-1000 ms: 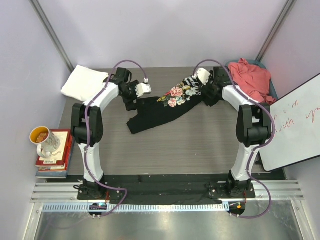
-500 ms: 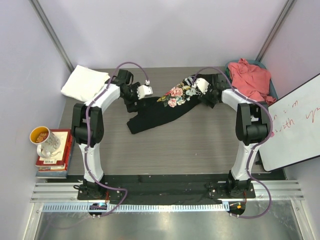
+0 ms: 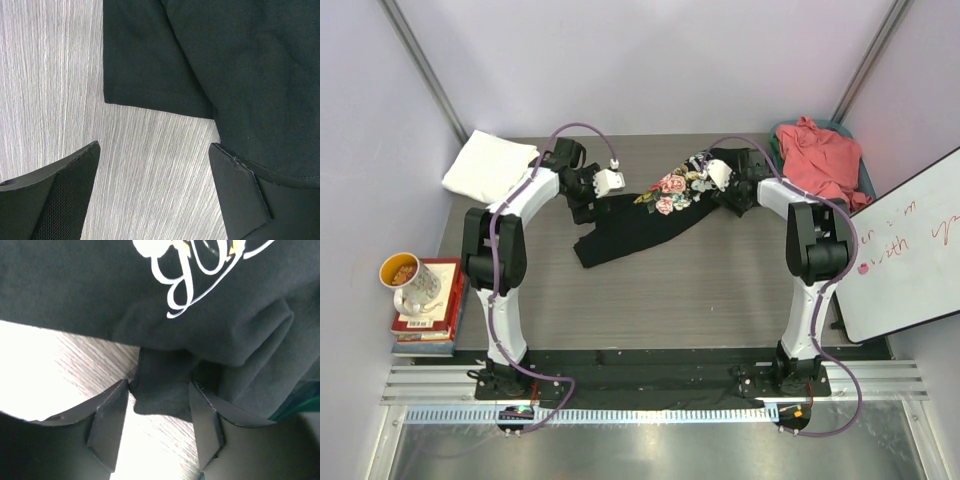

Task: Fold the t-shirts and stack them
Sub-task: Flatten out the tshirt

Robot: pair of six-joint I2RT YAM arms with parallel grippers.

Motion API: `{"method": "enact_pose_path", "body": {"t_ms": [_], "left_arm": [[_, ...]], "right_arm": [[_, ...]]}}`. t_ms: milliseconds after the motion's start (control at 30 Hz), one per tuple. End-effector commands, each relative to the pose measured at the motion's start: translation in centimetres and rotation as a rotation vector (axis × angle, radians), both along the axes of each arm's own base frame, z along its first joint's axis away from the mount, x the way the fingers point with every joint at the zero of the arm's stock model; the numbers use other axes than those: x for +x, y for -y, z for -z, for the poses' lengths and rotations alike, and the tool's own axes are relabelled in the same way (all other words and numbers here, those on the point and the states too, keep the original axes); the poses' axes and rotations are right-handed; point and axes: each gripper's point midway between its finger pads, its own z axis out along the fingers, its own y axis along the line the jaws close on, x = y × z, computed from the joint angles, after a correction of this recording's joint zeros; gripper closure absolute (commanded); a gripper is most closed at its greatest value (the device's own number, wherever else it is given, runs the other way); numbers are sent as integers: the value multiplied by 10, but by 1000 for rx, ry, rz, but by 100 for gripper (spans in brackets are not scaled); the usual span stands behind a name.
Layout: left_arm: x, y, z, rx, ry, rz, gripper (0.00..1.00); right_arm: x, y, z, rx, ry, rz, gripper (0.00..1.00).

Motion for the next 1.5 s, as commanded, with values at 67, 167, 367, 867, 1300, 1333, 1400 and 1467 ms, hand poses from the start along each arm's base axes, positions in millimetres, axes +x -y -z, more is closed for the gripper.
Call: {"method": "enact_pose_path", "body": {"t_ms": [67,167,367,867,1300,1333,1400,1467], "left_arm": [[1,-2,-22,0,48,-13,11],[-1,-2,-22,1,45,-12,11],[-2,-2,-26,-2,50,-12,12],[-2,22,-51,-106,86,40,10],[-19,108,-76,-322,-2,172,4],[-20,118,-70,-336,-39,163,5],[-20,135,-73,-365,-37,179,4],[-20,143,-71,-383,-20,184,2]], "right_arm": [[4,-9,9,8,-10,-7,56],[7,-8,8,-4,-3,5,88],[21,-16,-52,-9,105,-14,99],[56,-21,-354,-63,764,-101,99],[66,-32,-354,-109,812,-109,99],[68,-32,-352,-112,809,-106,99],[71,-33,-345,-116,800,-103,99],[73,-33,-340,-117,795,-104,99]]}}
